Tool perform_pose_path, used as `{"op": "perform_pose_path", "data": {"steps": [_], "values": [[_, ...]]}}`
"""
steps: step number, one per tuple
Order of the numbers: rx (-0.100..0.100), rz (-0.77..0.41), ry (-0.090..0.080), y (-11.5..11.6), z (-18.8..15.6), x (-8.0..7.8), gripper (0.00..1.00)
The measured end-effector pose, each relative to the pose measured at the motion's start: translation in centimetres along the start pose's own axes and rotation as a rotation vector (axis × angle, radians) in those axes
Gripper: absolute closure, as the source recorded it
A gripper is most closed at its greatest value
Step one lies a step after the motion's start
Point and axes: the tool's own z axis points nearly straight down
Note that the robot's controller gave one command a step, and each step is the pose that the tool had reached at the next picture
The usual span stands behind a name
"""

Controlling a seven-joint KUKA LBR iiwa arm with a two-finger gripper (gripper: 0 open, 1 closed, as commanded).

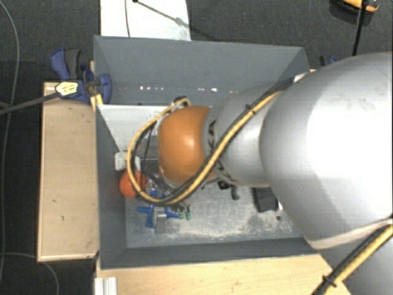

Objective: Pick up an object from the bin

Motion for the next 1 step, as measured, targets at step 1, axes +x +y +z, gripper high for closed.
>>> {"op": "perform_pose_path", "data": {"steps": [1], "values": [[0.0,0.002,0.0,0.0,0.0,0.0,1.0]]}}
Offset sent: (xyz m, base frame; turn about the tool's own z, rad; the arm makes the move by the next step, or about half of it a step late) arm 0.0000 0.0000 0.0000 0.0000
